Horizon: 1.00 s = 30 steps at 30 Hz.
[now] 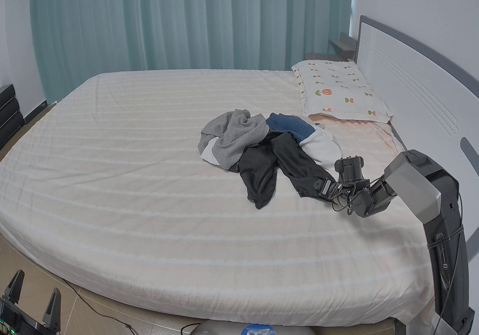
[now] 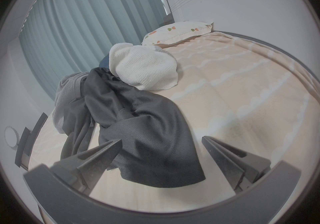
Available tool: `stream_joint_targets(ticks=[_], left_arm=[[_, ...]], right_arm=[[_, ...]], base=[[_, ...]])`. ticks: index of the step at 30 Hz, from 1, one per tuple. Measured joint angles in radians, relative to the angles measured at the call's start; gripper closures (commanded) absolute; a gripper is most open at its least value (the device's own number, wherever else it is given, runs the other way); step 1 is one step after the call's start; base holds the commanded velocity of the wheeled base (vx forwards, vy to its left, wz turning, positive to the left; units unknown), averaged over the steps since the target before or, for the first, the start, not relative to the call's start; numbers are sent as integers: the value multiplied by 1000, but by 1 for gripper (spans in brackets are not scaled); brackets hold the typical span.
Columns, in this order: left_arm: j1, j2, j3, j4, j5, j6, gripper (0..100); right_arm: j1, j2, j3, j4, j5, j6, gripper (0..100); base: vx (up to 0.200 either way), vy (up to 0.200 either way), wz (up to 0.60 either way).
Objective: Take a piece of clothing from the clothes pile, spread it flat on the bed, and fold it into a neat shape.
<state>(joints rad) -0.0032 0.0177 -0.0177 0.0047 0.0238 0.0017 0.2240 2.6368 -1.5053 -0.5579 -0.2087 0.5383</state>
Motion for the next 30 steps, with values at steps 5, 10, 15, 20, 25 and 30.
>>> stream_joint_targets(ticks=[5,10,15,20,25,30], left_arm=[[0,0,0,0,0,-1,0],[0,0,0,1,0,-1,0],[0,0,0,1,0,-2,0],[0,0,0,1,1,-1,0],[0,0,0,1,1,-1,0],[0,0,0,1,1,1,0]], right_arm=[[10,18,-21,-1,-2,0,0],[20,24,-26,-2,-4,-5,100],[24,14,-19,-11,-7,-1,100],[30,-37,38,-20,5,5,100],[37,-119,141,-53,65,68,100],[47,-265,347,-105,186,143,100]], base=[[0,0,0],[0,0,0],[0,0,0],[0,0,0],[0,0,0],[0,0,0]])
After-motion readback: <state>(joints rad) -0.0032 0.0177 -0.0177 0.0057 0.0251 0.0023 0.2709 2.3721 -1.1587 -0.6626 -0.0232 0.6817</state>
